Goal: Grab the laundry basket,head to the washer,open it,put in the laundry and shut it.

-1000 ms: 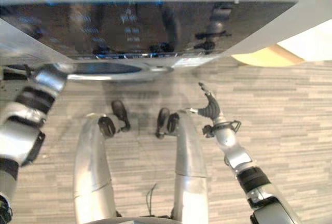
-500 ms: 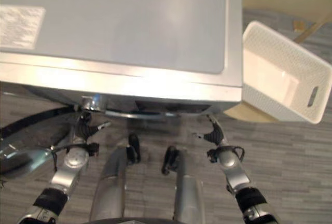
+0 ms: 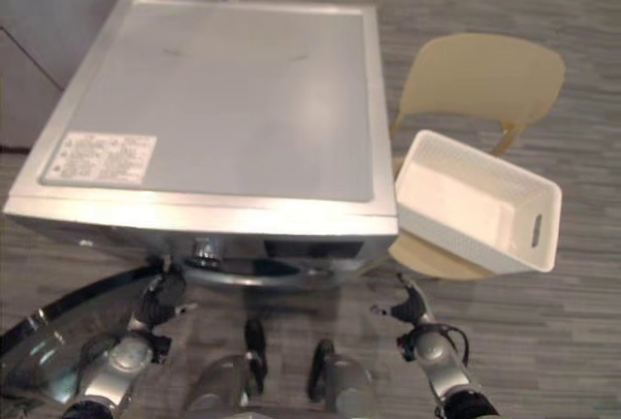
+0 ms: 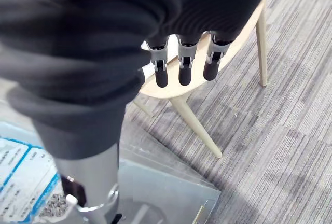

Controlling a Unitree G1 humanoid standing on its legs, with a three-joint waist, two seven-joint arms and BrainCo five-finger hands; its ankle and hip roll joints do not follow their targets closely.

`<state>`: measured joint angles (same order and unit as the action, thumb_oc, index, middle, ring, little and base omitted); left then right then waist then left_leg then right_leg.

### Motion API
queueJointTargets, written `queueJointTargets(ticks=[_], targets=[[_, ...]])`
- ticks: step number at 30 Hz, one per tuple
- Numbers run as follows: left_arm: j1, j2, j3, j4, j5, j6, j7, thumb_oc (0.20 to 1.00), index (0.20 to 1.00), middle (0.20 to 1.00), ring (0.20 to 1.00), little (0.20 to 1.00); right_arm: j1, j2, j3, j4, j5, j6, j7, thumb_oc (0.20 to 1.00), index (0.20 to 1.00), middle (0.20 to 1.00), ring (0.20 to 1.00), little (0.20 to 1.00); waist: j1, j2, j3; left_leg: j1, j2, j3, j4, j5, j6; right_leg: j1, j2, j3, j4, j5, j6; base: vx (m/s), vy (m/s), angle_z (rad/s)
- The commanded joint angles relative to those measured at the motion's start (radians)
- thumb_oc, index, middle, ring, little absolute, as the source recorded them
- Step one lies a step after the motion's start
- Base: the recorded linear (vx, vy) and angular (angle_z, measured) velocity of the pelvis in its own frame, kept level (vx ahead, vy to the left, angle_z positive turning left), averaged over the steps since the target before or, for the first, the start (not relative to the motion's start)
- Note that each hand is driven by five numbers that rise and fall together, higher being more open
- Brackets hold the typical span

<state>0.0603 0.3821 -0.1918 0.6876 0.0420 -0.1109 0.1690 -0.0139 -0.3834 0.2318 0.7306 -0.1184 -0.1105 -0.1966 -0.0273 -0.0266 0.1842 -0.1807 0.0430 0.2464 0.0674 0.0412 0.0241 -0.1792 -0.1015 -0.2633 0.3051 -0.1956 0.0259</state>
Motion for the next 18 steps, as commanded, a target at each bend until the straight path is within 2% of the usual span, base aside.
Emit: queueJointTargets(ticks=[1, 2, 4, 5, 6, 8, 10, 12, 13, 14, 15, 16, 17, 18], targets=[[-0.017, 0.004, 0.009, -0.011, 0.056, -0.028, 0.041, 1.0, 1.0, 1.0, 1.0, 1.0, -0.028, -0.006, -0.019, 0.005, -0.026, -0.011, -0.02, 1.0, 1.0, 1.0, 1.0, 1.0, -0.001, 0.005, 0.02, 0.038, 0.004, -0.008, -0.014, -0.065, -0.04, -0.024, -0.054, 0.025, -0.135, 0.203, 0.13, -0.1, 0.094, -0.36], [-0.019, 0.005, 0.022, -0.005, 0.048, -0.025, 0.047, 1.0, 1.0, 1.0, 1.0, 1.0, -0.039, 0.0, -0.019, 0.011, -0.026, -0.007, -0.027, 1.0, 1.0, 1.0, 1.0, 1.0, 0.001, 0.02, 0.035, 0.033, 0.006, -0.004, -0.051, -0.038, -0.031, -0.057, -0.047, 0.058, -0.106, 0.211, 0.147, -0.14, 0.106, -0.29], [-0.024, 0.007, 0.03, -0.002, 0.046, -0.023, 0.048, 1.0, 1.0, 1.0, 1.0, 1.0, -0.04, 0.005, -0.021, 0.019, -0.023, -0.004, -0.027, 1.0, 1.0, 1.0, 1.0, 1.0, 0.002, 0.027, 0.034, 0.025, 0.009, -0.006, -0.068, -0.023, -0.029, -0.063, -0.036, 0.079, -0.096, 0.197, 0.146, -0.13, 0.038, -0.34], [-0.031, 0.012, 0.027, 0.001, 0.05, -0.021, 0.051, 1.0, 1.0, 1.0, 1.0, 1.0, -0.033, 0.004, -0.022, 0.019, -0.019, -0.002, -0.026, 1.0, 1.0, 1.0, 1.0, 1.0, 0.001, 0.035, 0.037, 0.007, 0.014, -0.013, -0.062, -0.002, -0.024, -0.065, -0.015, 0.112, -0.033, 0.16, 0.143, -0.2, 0.005, -0.42], [-0.031, 0.016, 0.03, -0.012, 0.048, -0.019, 0.049, 1.0, 1.0, 1.0, 1.0, 1.0, -0.024, 0.008, -0.018, 0.032, -0.018, 0.001, -0.023, 1.0, 1.0, 1.0, 1.0, 1.0, 0.009, 0.043, 0.036, 0.005, 0.016, -0.017, -0.077, 0.013, -0.019, -0.02, 0.015, 0.151, 0.04, 0.097, 0.13, -0.24, -0.012, -0.11], [-0.026, 0.018, 0.033, -0.013, 0.053, -0.018, 0.048, 1.0, 1.0, 1.0, 1.0, 1.0, -0.008, 0.014, -0.015, 0.04, -0.026, 0.001, -0.019, 1.0, 1.0, 1.0, 1.0, 1.0, 0.02, 0.038, 0.022, 0.0, 0.01, -0.026, -0.093, 0.032, -0.019, 0.025, 0.035, 0.171, 0.08, 0.073, 0.123, -0.17, -0.066, 0.48], [-0.013, 0.019, 0.036, -0.023, 0.063, -0.019, 0.048, 1.0, 1.0, 1.0, 1.0, 1.0, 0.005, 0.021, -0.017, 0.051, -0.027, 0.0, -0.017, 1.0, 1.0, 1.0, 1.0, 1.0, 0.045, 0.017, -0.002, -0.033, 0.001, -0.031, -0.098, 0.06, -0.028, 0.1, 0.054, 0.179, 0.003, 0.026, 0.1, -0.19, -0.141, 0.38], [-0.01, 0.02, 0.038, -0.041, 0.058, -0.023, 0.051, 1.0, 1.0, 1.0, 1.0, 1.0, -0.001, 0.021, -0.008, 0.056, -0.018, -0.002, -0.018, 1.0, 1.0, 1.0, 1.0, 1.0, 0.07, 0.008, -0.011, -0.091, 0.004, -0.031, -0.1, 0.126, -0.054, 0.149, 0.084, 0.175, -0.154, 0.006, 0.074, -0.19, -0.146, 0.03], [-0.009, 0.02, 0.038, -0.041, 0.058, -0.023, 0.05, 1.0, 1.0, 1.0, 1.0, 1.0, 0.0, 0.021, -0.008, 0.056, -0.017, -0.002, -0.018, 1.0, 1.0, 1.0, 1.0, 1.0, 0.069, 0.008, -0.013, -0.091, 0.004, -0.033, -0.101, 0.127, -0.055, 0.151, 0.085, 0.174, -0.16, 0.009, 0.074, -0.2, -0.147, -0.05], [-0.007, 0.017, 0.04, -0.056, 0.053, -0.022, 0.049, 1.0, 1.0, 1.0, 1.0, 1.0, -0.004, 0.018, -0.001, 0.065, -0.01, -0.003, -0.021, 1.0, 1.0, 1.0, 1.0, 1.0, 0.08, 0.016, -0.005, -0.139, 0.017, -0.053, -0.125, 0.193, -0.096, 0.147, 0.123, 0.182, -0.209, 0.004, 0.052, -0.27, -0.121, 0.01], [-0.018, 0.018, 0.042, -0.061, 0.048, -0.021, 0.051, 1.0, 1.0, 1.0, 1.0, 1.0, -0.016, 0.011, -0.001, 0.074, -0.005, -0.003, -0.027, 1.0, 1.0, 1.0, 1.0, 1.0, 0.091, 0.023, 0.01, -0.163, 0.021, -0.081, -0.129, 0.223, -0.122, 0.135, 0.131, 0.175, -0.211, 0.013, 0.043, -0.27, -0.12, 0.13], [-0.018, 0.018, 0.042, -0.061, 0.048, -0.021, 0.051, 1.0, 1.0, 1.0, 1.0, 1.0, -0.017, 0.01, -0.002, 0.075, -0.005, -0.003, -0.027, 1.0, 1.0, 1.0, 1.0, 1.0, 0.089, 0.024, 0.01, -0.164, 0.021, -0.083, -0.13, 0.225, -0.123, 0.133, 0.132, 0.174, -0.211, 0.013, 0.043, -0.4, -0.038, 0.54], [-0.03, 0.026, 0.034, -0.077, 0.081, -0.021, 0.054, 1.0, 1.0, 1.0, 1.0, 1.0, -0.027, 0.004, -0.011, 0.088, 0.001, -0.005, -0.024, 1.0, 1.0, 1.0, 1.0, 1.0, 0.074, 0.006, 0.023, -0.178, -0.004, -0.141, -0.069, 0.151, -0.101, 0.102, 0.1, 0.131, -0.229, 0.051, 0.055, -0.28, -0.015, 0.7], [-0.031, 0.026, 0.034, -0.077, 0.081, -0.021, 0.054, 1.0, 1.0, 1.0, 1.0, 1.0, -0.028, 0.003, -0.012, 0.088, 0.001, -0.005, -0.024, 1.0, 1.0, 1.0, 1.0, 1.0, 0.074, 0.008, 0.022, -0.182, -0.002, -0.142, -0.067, 0.151, -0.101, 0.1, 0.102, 0.131, -0.231, 0.054, 0.055, -0.36, 0.004, 0.97]])
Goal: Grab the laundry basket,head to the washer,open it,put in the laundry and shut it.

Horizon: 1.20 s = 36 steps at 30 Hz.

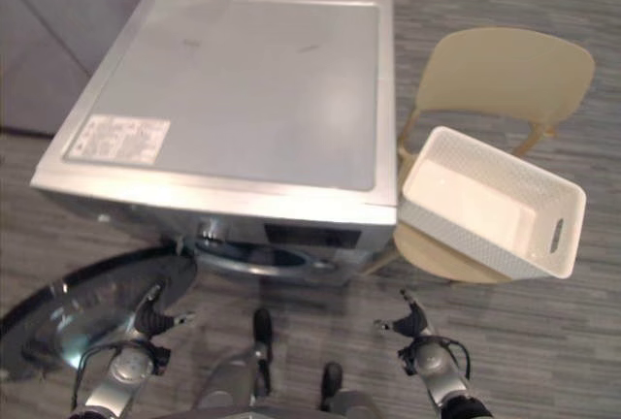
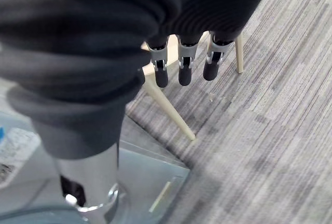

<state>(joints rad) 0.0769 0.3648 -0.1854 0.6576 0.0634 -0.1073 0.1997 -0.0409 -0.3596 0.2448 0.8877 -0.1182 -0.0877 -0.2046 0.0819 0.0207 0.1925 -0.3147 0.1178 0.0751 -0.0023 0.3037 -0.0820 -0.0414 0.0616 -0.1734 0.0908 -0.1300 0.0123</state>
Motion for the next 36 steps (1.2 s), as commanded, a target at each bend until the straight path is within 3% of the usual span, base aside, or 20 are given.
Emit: queueJointTargets(ticks=[1, 3, 4, 5, 10, 19, 29, 36], targets=[[-0.044, 0.051, 0.028, -0.064, 0.072, -0.025, 0.021, 1.0, 1.0, 1.0, 1.0, 1.0, 0.004, -0.023, -0.026, -0.07, 0.0, -0.028, -0.012, 1.0, 1.0, 1.0, 1.0, 1.0, -0.04, -0.047, 0.014, -0.042, -0.077, 0.024, 0.049, -0.139, 0.017, -0.047, -0.074, 0.03, -0.019, 0.005, 0.072, -0.16, 0.029, 0.91], [-0.036, 0.064, 0.032, -0.102, 0.093, -0.03, 0.02, 1.0, 1.0, 1.0, 1.0, 1.0, 0.017, -0.03, -0.024, -0.069, -0.008, -0.035, 0.0, 1.0, 1.0, 1.0, 1.0, 1.0, -0.053, -0.069, 0.015, 0.003, -0.084, -0.003, 0.126, -0.243, 0.033, -0.058, -0.108, 0.016, -0.028, 0.034, 0.074, -0.15, 0.036, 0.4], [-0.036, 0.064, 0.032, -0.102, 0.093, -0.03, 0.02, 1.0, 1.0, 1.0, 1.0, 1.0, 0.017, -0.03, -0.024, -0.069, -0.008, -0.035, 0.0, 1.0, 1.0, 1.0, 1.0, 1.0, -0.053, -0.069, 0.015, 0.003, -0.084, -0.003, 0.126, -0.243, 0.033, -0.058, -0.108, 0.016, -0.028, 0.034, 0.074, -0.05, 0.066, -0.09], [-0.033, 0.064, 0.038, -0.108, 0.097, -0.03, 0.024, 1.0, 1.0, 1.0, 1.0, 1.0, 0.027, -0.029, -0.025, -0.067, -0.012, -0.036, 0.008, 1.0, 1.0, 1.0, 1.0, 1.0, -0.064, -0.072, 0.007, 0.055, -0.071, -0.009, 0.135, -0.283, 0.032, -0.054, -0.116, 0.008, -0.045, 0.038, 0.074, 0.0, 0.1, 0.18], [-0.044, 0.08, 0.055, -0.161, 0.113, -0.028, 0.042, 1.0, 1.0, 1.0, 1.0, 1.0, 0.03, -0.024, -0.047, -0.037, -0.006, -0.033, 0.015, 1.0, 1.0, 1.0, 1.0, 1.0, -0.075, -0.063, -0.035, 0.129, -0.065, -0.012, 0.047, -0.284, 0.032, -0.031, -0.122, -0.009, -0.067, 0.054, 0.086, 0.07, 0.135, 0.25], [-0.106, 0.17, 0.126, -0.307, 0.233, -0.007, 0.105, 1.0, 1.0, 1.0, 1.0, 1.0, 0.048, -0.007, -0.056, -0.056, -0.02, -0.027, 0.031, 1.0, 1.0, 1.0, 1.0, 1.0, -0.088, -0.073, -0.084, 0.236, -0.097, 0.015, -0.052, -0.293, 0.044, 0.009, -0.15, 0.012, -0.076, 0.078, 0.12, 0.09, 0.127, -0.04], [-0.337, 0.285, 0.154, -0.077, 0.34, 0.132, 0.174, 1.0, 1.0, 1.0, 1.0, 1.0, 0.063, -0.014, -0.027, -0.117, -0.031, 0.003, 0.074, 1.0, 1.0, 1.0, 1.0, 1.0, -0.119, -0.065, -0.086, 0.246, -0.107, 0.042, -0.085, -0.295, 0.052, -0.016, -0.163, 0.033, -0.082, 0.099, 0.139, 0.02, 0.049, -0.06], [-0.488, 0.496, 0.092, 0.141, 0.385, 0.152, 0.152, 1.0, 1.0, 1.0, 1.0, 1.0, 0.04, -0.048, 0.018, -0.132, -0.016, -0.01, 0.075, 1.0, 1.0, 1.0, 1.0, 1.0, -0.126, -0.068, -0.022, 0.154, -0.1, 0.048, -0.075, -0.27, 0.056, -0.122, -0.165, 0.053, -0.06, 0.127, 0.143, -0.1, 0.031, -0.09]])
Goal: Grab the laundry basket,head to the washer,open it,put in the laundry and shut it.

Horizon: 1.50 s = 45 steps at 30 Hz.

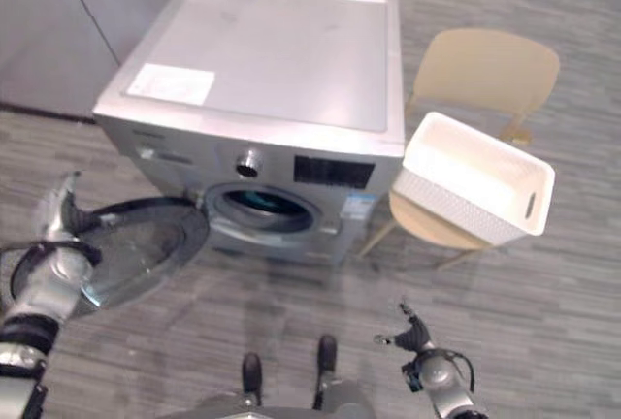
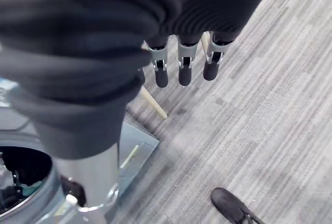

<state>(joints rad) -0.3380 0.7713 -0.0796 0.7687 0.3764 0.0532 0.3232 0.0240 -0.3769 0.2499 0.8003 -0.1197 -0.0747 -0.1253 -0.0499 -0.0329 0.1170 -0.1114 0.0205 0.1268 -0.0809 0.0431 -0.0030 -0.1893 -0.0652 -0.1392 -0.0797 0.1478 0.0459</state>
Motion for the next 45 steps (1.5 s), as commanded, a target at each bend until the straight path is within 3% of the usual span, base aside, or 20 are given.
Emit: queueJointTargets(ticks=[1, 3, 8, 10, 16, 19, 20, 21, 22, 29, 34, 39, 45], targets=[[-0.076, 0.09, -0.017, 0.033, 0.072, -0.009, 0.029, 1.0, 1.0, 1.0, 1.0, 1.0, -0.025, -0.029, 0.012, -0.044, -0.014, -0.023, -0.005, 1.0, 1.0, 1.0, 1.0, 1.0, 0.007, -0.015, 0.052, -0.052, -0.003, -0.004, 0.004, -0.01, -0.023, 0.024, -0.039, 0.019, 0.112, -0.15, 0.109, -0.1, 0.03, -0.02], [-0.107, 0.134, -0.061, 0.122, 0.066, -0.024, -0.002, 1.0, 1.0, 1.0, 1.0, 1.0, -0.031, -0.042, 0.03, -0.037, -0.008, -0.031, -0.005, 1.0, 1.0, 1.0, 1.0, 1.0, 0.006, -0.027, 0.073, -0.086, 0.004, -0.005, 0.012, 0.001, -0.022, -0.01, -0.039, 0.018, 0.123, -0.14, 0.111, -0.08, 0.026, -0.02], [-0.148, 0.145, -0.105, 0.239, 0.011, -0.051, -0.059, 1.0, 1.0, 1.0, 1.0, 1.0, -0.044, -0.047, 0.047, -0.016, 0.004, -0.029, -0.001, 1.0, 1.0, 1.0, 1.0, 1.0, 0.002, -0.046, 0.085, -0.122, 0.008, -0.008, 0.028, 0.006, -0.021, -0.04, -0.037, 0.015, 0.128, -0.128, 0.112, -0.03, 0.014, 0.01], [-0.119, 0.092, -0.086, 0.226, -0.108, -0.077, -0.097, 1.0, 1.0, 1.0, 1.0, 1.0, -0.067, -0.033, 0.064, 0.019, 0.007, -0.02, -0.002, 1.0, 1.0, 1.0, 1.0, 1.0, 0.009, -0.057, 0.101, -0.15, 0.01, -0.011, 0.054, 0.004, -0.021, -0.054, -0.039, 0.008, 0.135, -0.122, 0.115, -0.06, 0.011, 0.1], [-0.006, -0.021, -0.049, 0.145, -0.19, -0.101, -0.109, 1.0, 1.0, 1.0, 1.0, 1.0, -0.091, -0.035, 0.059, 0.007, -0.01, -0.014, -0.003, 1.0, 1.0, 1.0, 1.0, 1.0, 0.027, -0.057, 0.103, -0.141, 0.007, -0.007, 0.069, -0.01, -0.017, -0.043, -0.041, 0.009, 0.145, -0.13, 0.11, -0.01, 0.0, 0.02], [0.106, -0.147, -0.009, -0.005, -0.274, -0.122, -0.104, 1.0, 1.0, 1.0, 1.0, 1.0, -0.089, -0.029, 0.044, -0.009, -0.027, -0.008, -0.004, 1.0, 1.0, 1.0, 1.0, 1.0, 0.037, -0.049, 0.102, -0.116, 0.004, -0.009, 0.061, -0.013, -0.015, -0.026, -0.041, 0.008, 0.145, -0.14, 0.105, 0.0, 0.0, 0.0], [0.155, -0.23, -0.005, -0.075, -0.328, -0.132, -0.1, 1.0, 1.0, 1.0, 1.0, 1.0, -0.085, -0.024, 0.035, -0.017, -0.041, -0.003, -0.004, 1.0, 1.0, 1.0, 1.0, 1.0, 0.041, -0.043, 0.097, -0.099, 0.001, -0.01, 0.057, -0.014, -0.014, -0.012, -0.04, 0.008, 0.144, -0.147, 0.101, 0.0, 0.0, 0.0], [0.156, -0.23, -0.004, -0.077, -0.328, -0.132, -0.1, 1.0, 1.0, 1.0, 1.0, 1.0, -0.085, -0.025, 0.036, -0.017, -0.041, -0.002, -0.004, 1.0, 1.0, 1.0, 1.0, 1.0, 0.04, -0.043, 0.096, -0.099, 0.001, -0.01, 0.057, -0.014, -0.014, -0.012, -0.04, 0.007, 0.144, -0.147, 0.101, 0.05, -0.029, -0.01], [0.231, -0.294, 0.002, -0.176, -0.379, -0.144, -0.134, 1.0, 1.0, 1.0, 1.0, 1.0, -0.072, -0.026, 0.016, -0.032, -0.058, 0.004, -0.003, 1.0, 1.0, 1.0, 1.0, 1.0, 0.042, -0.035, 0.086, -0.077, -0.003, -0.009, 0.048, -0.014, -0.011, 0.007, -0.039, 0.008, 0.142, -0.153, 0.098, 0.04, -0.011, 0.01], [0.334, -0.38, -0.071, -0.376, -0.451, -0.155, -0.231, 1.0, 1.0, 1.0, 1.0, 1.0, -0.056, -0.019, -0.007, -0.061, -0.079, 0.007, -0.006, 1.0, 1.0, 1.0, 1.0, 1.0, 0.035, -0.018, 0.077, -0.031, 0.002, 0.002, 0.027, -0.012, -0.011, 0.038, -0.028, 0.016, 0.129, -0.16, 0.092, 0.01, -0.056, -0.02], [0.286, -0.385, -0.131, -0.393, -0.416, -0.144, -0.228, 1.0, 1.0, 1.0, 1.0, 1.0, -0.054, -0.018, 0.018, -0.078, -0.087, 0.007, -0.018, 1.0, 1.0, 1.0, 1.0, 1.0, 0.022, -0.031, 0.086, -0.047, 0.032, 0.035, 0.015, 0.015, -0.023, 0.014, -0.001, 0.035, 0.098, -0.141, 0.085, -0.11, -0.124, -0.24], [0.133, -0.4, -0.195, -0.336, -0.365, -0.137, -0.158, 1.0, 1.0, 1.0, 1.0, 1.0, -0.035, -0.035, 0.047, -0.099, -0.093, 0.004, -0.038, 1.0, 1.0, 1.0, 1.0, 1.0, -0.009, -0.057, 0.09, -0.092, 0.075, 0.065, 0.003, 0.057, -0.046, -0.023, 0.031, 0.055, 0.05, -0.12, 0.081, -0.11, -0.144, -0.54], [-0.157, -0.406, -0.268, -0.054, -0.308, -0.118, -0.043, 1.0, 1.0, 1.0, 1.0, 1.0, -0.012, -0.072, 0.058, -0.091, -0.082, -0.006, -0.061, 1.0, 1.0, 1.0, 1.0, 1.0, -0.072, -0.038, 0.088, -0.124, 0.104, 0.097, -0.006, 0.084, -0.069, -0.067, 0.048, 0.065, 0.053, -0.109, 0.078, -0.06, -0.078, -0.28]])
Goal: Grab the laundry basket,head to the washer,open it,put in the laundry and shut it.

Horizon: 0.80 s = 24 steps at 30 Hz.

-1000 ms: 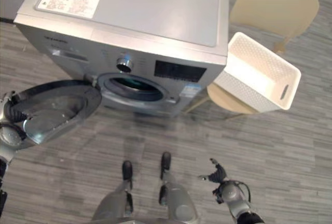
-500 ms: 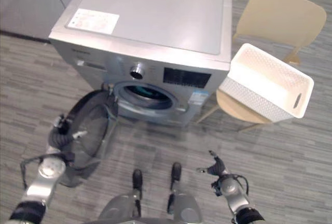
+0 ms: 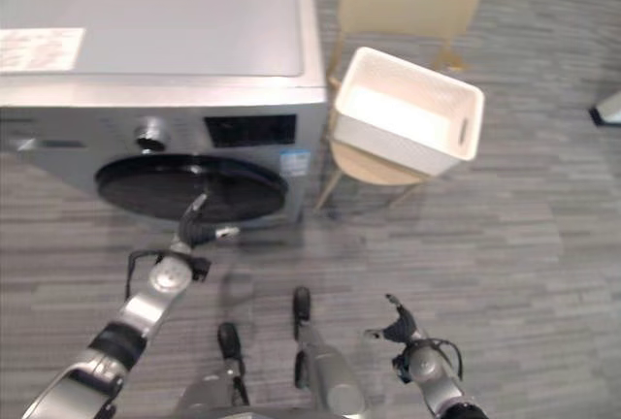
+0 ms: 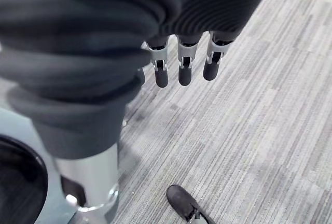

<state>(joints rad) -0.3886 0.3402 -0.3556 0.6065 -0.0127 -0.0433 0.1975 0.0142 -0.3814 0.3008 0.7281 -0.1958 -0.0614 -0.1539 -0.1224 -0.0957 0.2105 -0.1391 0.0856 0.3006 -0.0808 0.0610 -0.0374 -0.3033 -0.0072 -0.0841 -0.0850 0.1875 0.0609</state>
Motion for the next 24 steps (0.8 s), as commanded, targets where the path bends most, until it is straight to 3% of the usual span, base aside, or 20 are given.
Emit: queueJointTargets(ticks=[1, 4, 8, 11, 13, 19, 24], targets=[[-0.107, 0.026, 0.008, 0.109, 0.081, -0.022, 0.083, 1.0, 1.0, 1.0, 1.0, 1.0, -0.002, -0.067, 0.007, -0.019, -0.006, -0.019, -0.033, 1.0, 1.0, 1.0, 1.0, 1.0, 0.001, 0.024, -0.008, -0.1, 0.039, -0.076, -0.006, 0.069, -0.035, 0.043, -0.01, 0.01, 0.058, -0.146, 0.062, -0.02, -0.031, -0.19], [-0.191, 0.077, -0.001, 0.207, 0.098, -0.017, 0.1, 1.0, 1.0, 1.0, 1.0, 1.0, -0.002, -0.084, 0.007, -0.014, 0.008, -0.027, -0.044, 1.0, 1.0, 1.0, 1.0, 1.0, -0.017, 0.04, -0.008, -0.1, 0.044, -0.061, -0.006, 0.07, -0.042, 0.038, -0.011, 0.013, 0.056, -0.14, 0.064, 0.0, -0.007, -0.2], [-0.154, 0.109, 0.009, 0.171, 0.123, -0.03, 0.093, 1.0, 1.0, 1.0, 1.0, 1.0, -0.002, -0.089, -0.007, -0.002, 0.022, -0.033, -0.048, 1.0, 1.0, 1.0, 1.0, 1.0, -0.016, 0.06, -0.018, -0.094, 0.044, -0.05, -0.006, 0.07, -0.046, 0.04, -0.013, 0.016, 0.039, -0.131, 0.067, 0.01, 0.014, -0.05], [-0.063, 0.102, 0.027, 0.093, 0.123, -0.039, 0.073, 1.0, 1.0, 1.0, 1.0, 1.0, -0.001, -0.077, -0.025, 0.017, 0.028, -0.032, -0.051, 1.0, 1.0, 1.0, 1.0, 1.0, -0.008, 0.069, -0.03, -0.079, 0.04, -0.05, -0.006, 0.066, -0.046, 0.059, -0.016, 0.015, 0.025, -0.132, 0.067, 0.01, 0.003, 0.0], [0.142, 0.049, 0.089, -0.008, 0.042, -0.058, 0.018, 1.0, 1.0, 1.0, 1.0, 1.0, -0.007, -0.046, -0.054, 0.052, 0.03, -0.02, -0.048, 1.0, 1.0, 1.0, 1.0, 1.0, 0.014, 0.079, -0.057, -0.041, 0.031, -0.066, -0.006, 0.053, -0.042, 0.112, -0.022, 0.006, 0.016, -0.144, 0.063, 0.09, -0.001, 0.05], [0.361, 0.003, 0.162, -0.036, -0.049, -0.056, -0.053, 1.0, 1.0, 1.0, 1.0, 1.0, -0.029, -0.014, -0.1, 0.081, 0.043, -0.005, -0.041, 1.0, 1.0, 1.0, 1.0, 1.0, 0.047, 0.084, -0.09, 0.017, 0.014, -0.088, -0.006, 0.034, -0.036, 0.187, -0.029, -0.011, 0.008, -0.163, 0.061, 0.06, -0.014, 0.15], [0.481, -0.032, 0.241, 0.055, -0.103, -0.028, -0.082, 1.0, 1.0, 1.0, 1.0, 1.0, -0.037, 0.003, -0.146, 0.088, 0.079, 0.004, -0.034, 1.0, 1.0, 1.0, 1.0, 1.0, 0.075, 0.083, -0.122, 0.047, 0.001, -0.114, -0.006, 0.027, -0.032, 0.231, -0.036, -0.032, 0.004, -0.172, 0.061, 0.05, -0.003, 0.18]])
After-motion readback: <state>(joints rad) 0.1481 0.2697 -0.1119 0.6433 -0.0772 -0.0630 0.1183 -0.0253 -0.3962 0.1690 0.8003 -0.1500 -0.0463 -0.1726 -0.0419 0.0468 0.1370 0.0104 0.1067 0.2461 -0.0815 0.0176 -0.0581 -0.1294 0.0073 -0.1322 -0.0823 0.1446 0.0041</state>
